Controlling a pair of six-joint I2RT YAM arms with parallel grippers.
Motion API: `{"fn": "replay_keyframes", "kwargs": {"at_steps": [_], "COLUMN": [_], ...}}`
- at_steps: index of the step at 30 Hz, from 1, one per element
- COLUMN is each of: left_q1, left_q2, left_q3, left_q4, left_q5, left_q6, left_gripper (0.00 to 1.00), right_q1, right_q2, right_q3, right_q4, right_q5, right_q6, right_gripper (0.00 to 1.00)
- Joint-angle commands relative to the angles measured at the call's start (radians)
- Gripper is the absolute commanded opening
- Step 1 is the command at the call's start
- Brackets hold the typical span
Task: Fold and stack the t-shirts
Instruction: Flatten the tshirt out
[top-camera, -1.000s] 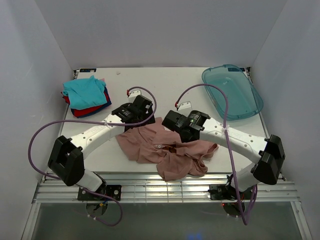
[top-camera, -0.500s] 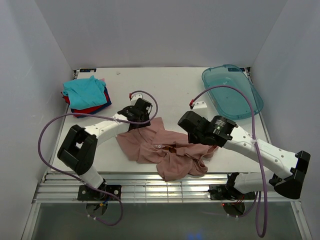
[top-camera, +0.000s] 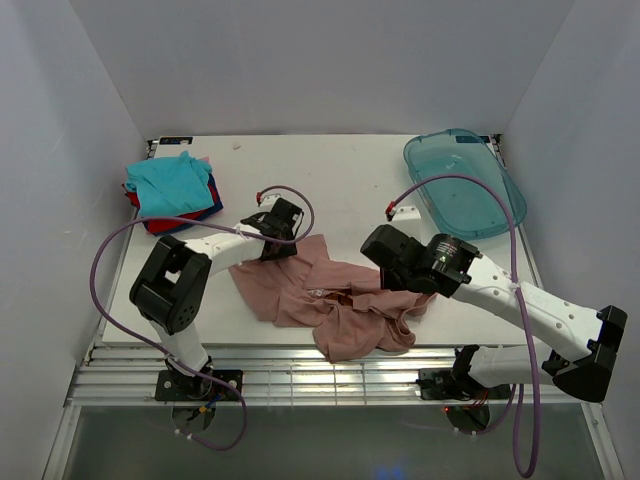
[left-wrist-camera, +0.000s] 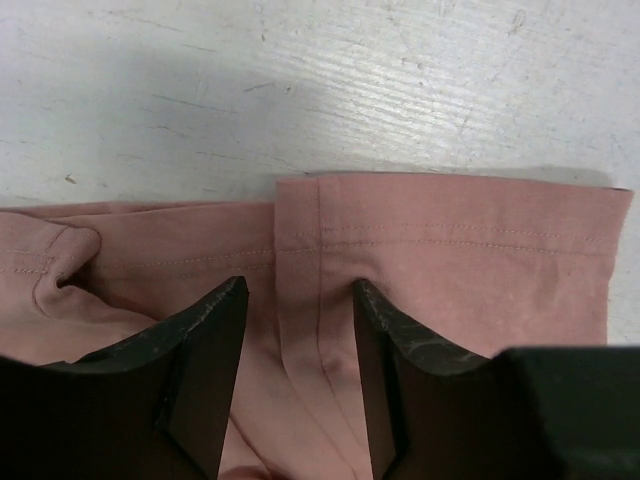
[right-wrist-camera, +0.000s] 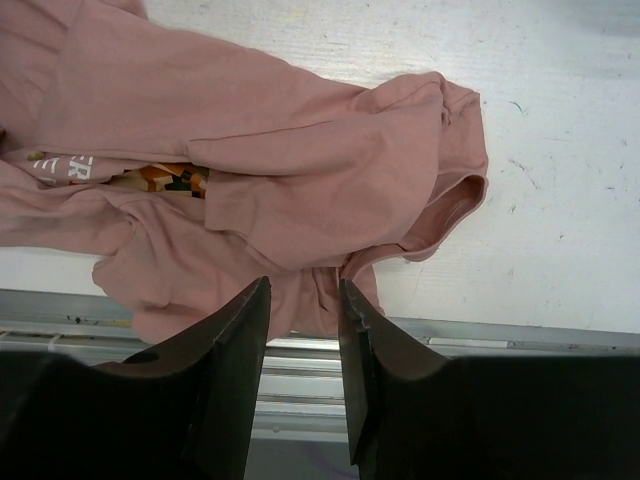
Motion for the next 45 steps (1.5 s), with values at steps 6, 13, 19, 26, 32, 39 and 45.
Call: {"fn": "replay_keyframes", "kwargs": {"at_steps": [6,13,19,26,32,39,45], "left_q1": [0.01,0.013,0.016,0.016,0.018,0.035,0.044], "left_q2": [0.009,0.04,0.023,0.003,-0.067,-0.155,-0.195], "left_q3": [0.049,0.066,0.044,0.058,0.177,0.251,0.224], "left_q4": [0.053,0.032,0.029,0.009,-0.089,-0.143,-0.161], "left_q5": [0.04,0.039,0.024,0.008,-0.056,-0.055,-0.05], "left_q6": [0.0,-0.007,-0.016,-0.019,-0.015,-0.001,-0.013], "left_gripper": [0.52,0.48,0.35,0.03,0.05,0.04,0.04], "right_q1": [0.002,0.002,0.002,0.002,0.004,0.004,-0.001], "right_q2": [0.009,0.018,0.009,0.009,0.046,0.101,0.207], "right_q3": [0.003,0.003,-0.009,-0.021,-0.076,-0.197,-0.202], "right_q4": [-0.011,-0.01,-0.01,-0.003,0.029,0.26,0.372], "right_q5": [0.007,-0.001,-0.007,-0.015,-0.036,-0.1,-0.087], "right_q6": [0.021,0.019,0.019,0.022,0.001,-0.071,-0.152], "right_gripper": [0.39,0.39,0.39,0.39,0.4,0.4,0.41]}}
